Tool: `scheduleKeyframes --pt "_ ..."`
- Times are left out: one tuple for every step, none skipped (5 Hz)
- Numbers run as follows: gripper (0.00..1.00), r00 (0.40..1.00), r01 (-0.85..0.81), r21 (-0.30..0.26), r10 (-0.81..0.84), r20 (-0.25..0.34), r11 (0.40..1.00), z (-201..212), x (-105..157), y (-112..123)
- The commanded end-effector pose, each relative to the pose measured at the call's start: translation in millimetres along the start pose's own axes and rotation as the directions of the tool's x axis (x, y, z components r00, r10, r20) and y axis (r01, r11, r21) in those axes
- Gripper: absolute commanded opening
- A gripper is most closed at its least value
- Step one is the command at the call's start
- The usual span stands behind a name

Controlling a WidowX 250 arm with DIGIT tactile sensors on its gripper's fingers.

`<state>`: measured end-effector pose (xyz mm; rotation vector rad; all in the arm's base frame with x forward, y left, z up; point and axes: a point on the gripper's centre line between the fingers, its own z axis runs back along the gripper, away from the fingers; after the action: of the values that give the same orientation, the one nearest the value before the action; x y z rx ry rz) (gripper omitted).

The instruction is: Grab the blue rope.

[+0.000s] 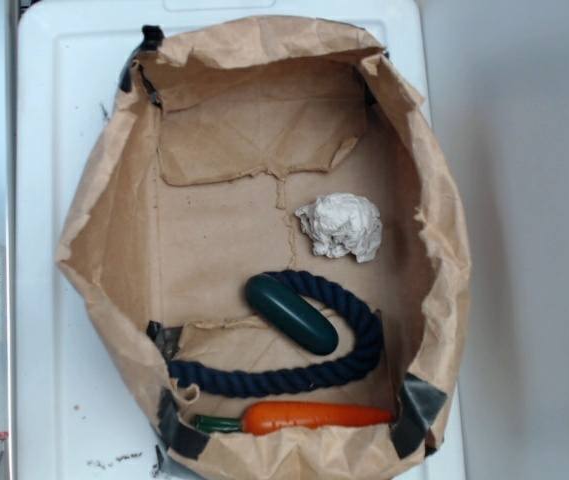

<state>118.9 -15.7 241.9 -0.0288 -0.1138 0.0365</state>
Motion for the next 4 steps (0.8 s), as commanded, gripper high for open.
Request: scheduleKeyframes --pt "1.00 1.000 0.000 0.000 0.000 0.000 1.000 0 0 0" --pt "1.00 0.999 -0.012 0.013 0.011 0.047 1.000 -19 26 5" --pt "1.00 0.998 -0.001 -0.004 0.001 0.071 1.000 -35 56 19" --pt "1.00 0.996 -0.047 0.015 0.045 0.072 0.999 -49 90 17"
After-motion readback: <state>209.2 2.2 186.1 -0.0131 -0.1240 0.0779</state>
